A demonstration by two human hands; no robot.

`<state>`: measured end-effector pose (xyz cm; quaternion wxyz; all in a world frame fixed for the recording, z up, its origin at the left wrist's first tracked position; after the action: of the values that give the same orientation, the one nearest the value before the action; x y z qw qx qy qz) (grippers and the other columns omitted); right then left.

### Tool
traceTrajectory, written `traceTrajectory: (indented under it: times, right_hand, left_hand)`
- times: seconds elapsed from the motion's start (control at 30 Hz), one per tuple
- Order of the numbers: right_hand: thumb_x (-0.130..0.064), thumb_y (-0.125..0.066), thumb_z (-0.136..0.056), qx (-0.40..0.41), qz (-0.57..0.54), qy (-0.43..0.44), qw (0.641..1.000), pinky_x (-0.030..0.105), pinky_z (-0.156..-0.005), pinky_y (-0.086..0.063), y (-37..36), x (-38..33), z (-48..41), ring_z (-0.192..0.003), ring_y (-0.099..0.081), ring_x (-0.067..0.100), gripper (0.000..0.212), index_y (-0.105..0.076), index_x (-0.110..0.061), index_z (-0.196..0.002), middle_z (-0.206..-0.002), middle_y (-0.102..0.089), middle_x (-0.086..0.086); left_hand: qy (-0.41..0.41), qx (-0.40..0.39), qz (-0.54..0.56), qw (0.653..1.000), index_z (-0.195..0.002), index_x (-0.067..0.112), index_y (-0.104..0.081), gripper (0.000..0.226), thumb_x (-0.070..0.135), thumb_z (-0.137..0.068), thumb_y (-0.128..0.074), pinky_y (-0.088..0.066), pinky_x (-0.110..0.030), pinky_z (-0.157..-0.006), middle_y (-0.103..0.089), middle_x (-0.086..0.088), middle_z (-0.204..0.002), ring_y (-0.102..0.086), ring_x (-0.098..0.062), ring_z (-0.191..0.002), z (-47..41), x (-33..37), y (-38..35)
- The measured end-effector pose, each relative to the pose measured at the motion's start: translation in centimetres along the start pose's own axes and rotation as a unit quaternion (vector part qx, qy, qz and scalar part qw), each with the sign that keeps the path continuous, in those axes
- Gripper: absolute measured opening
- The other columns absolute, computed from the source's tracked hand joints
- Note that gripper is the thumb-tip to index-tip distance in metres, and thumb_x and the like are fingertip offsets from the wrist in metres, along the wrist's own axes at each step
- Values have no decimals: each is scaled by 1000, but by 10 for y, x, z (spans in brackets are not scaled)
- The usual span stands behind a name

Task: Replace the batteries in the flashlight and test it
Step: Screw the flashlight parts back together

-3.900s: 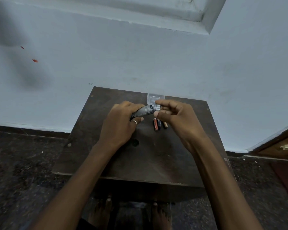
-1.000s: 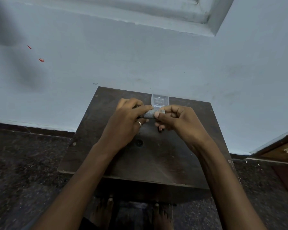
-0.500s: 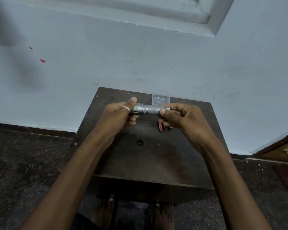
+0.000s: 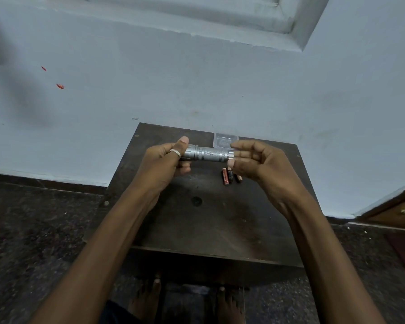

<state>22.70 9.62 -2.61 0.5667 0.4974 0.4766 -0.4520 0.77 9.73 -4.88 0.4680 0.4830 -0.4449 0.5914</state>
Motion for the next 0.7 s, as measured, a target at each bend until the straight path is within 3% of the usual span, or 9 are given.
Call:
traceTrajectory:
  times: [0.07, 0.17, 0.27, 0.33, 0.43, 0.53, 0.6, 0.7]
  right_hand:
    - [7, -74, -81, 10, 3, 4, 1000, 28, -74, -58, 1, 1, -1, -80, -70, 13, 32, -70, -5, -110, -94, -76, 10]
    - [-9, -71, -91, 7, -4, -14, 1000, 23, -66, -56, -6, 3, -1, -73, -67, 12, 17, -71, 0, -105, -85, -73, 10]
    - [-34, -60, -99, 8, 40, -32, 999, 22, -58, -55, -10, 7, 0, -65, -65, 15, 37, -69, 0, -88, -77, -70, 14]
    - [-42, -55, -99, 18, 59, -38, 997, 23, -56, -54, -10, 8, 0, -64, -67, 17, 48, -69, 3, -89, -78, -72, 19]
    - [-27, -65, -96, 4, 19, -21, 1000, 31, -65, -56, -10, 3, 0, -74, -69, 26, 27, -68, -4, -111, -88, -72, 22]
    - [-2, -73, -87, -20, 24, -1, 1000, 34, -71, -52, -8, 1, -2, -72, -65, 22, 35, -66, -9, -120, -80, -72, 7]
    - [-1, -72, -86, -13, 29, -4, 999, 35, -73, -51, -7, 3, -3, -74, -64, 21, 32, -67, -8, -117, -81, -72, 8]
    - [-17, -68, -94, -17, 38, -16, 999, 30, -66, -50, -11, 4, -2, -76, -65, 22, 12, -70, -9, -103, -82, -73, 13]
  left_hand:
    - [0, 2, 4, 1000, -87, 16, -74, 26, 36, -97, -60, -56, -19, -62, -70, -3, -75, -63, -3, -60, 0, 0, 0]
    - [-3, 4, 6, 1000, -89, 15, -74, 27, 36, -97, -60, -58, -21, -64, -70, -3, -76, -63, -4, -62, 0, 0, 1]
    - [-10, 3, 1, 1000, -88, 15, -74, 27, 35, -97, -59, -58, -21, -65, -70, -3, -75, -63, -3, -62, 1, 1, 0]
    - [-15, 2, -7, 1000, -87, 16, -74, 27, 35, -97, -59, -57, -20, -63, -69, -4, -77, -62, -3, -61, 1, 1, 0]
    - [-14, 12, -8, 1000, -86, 16, -74, 27, 35, -97, -59, -57, -20, -62, -69, -6, -78, -62, -4, -61, 1, 1, 2]
    - [-7, 20, -1, 1000, -87, 15, -74, 28, 36, -97, -59, -56, -20, -61, -70, -8, -80, -64, -6, -63, 0, -1, 5]
    - [-4, 20, -1, 1000, -87, 15, -75, 28, 37, -97, -60, -56, -20, -61, -70, -9, -79, -64, -7, -64, -1, -2, 5]
    - [1, 18, 2, 1000, -87, 15, -74, 28, 38, -96, -60, -57, -22, -63, -69, -10, -80, -64, -8, -66, -2, -4, 3]
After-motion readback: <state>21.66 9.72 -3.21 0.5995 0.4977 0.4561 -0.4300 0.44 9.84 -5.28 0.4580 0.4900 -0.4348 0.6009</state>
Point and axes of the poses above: each hand's wrist, its own z-axis away from the middle knuckle, its own y-axis out of the back of the hand, x = y × z, the point moved 8 cm from there along -z, towards the middle knuckle
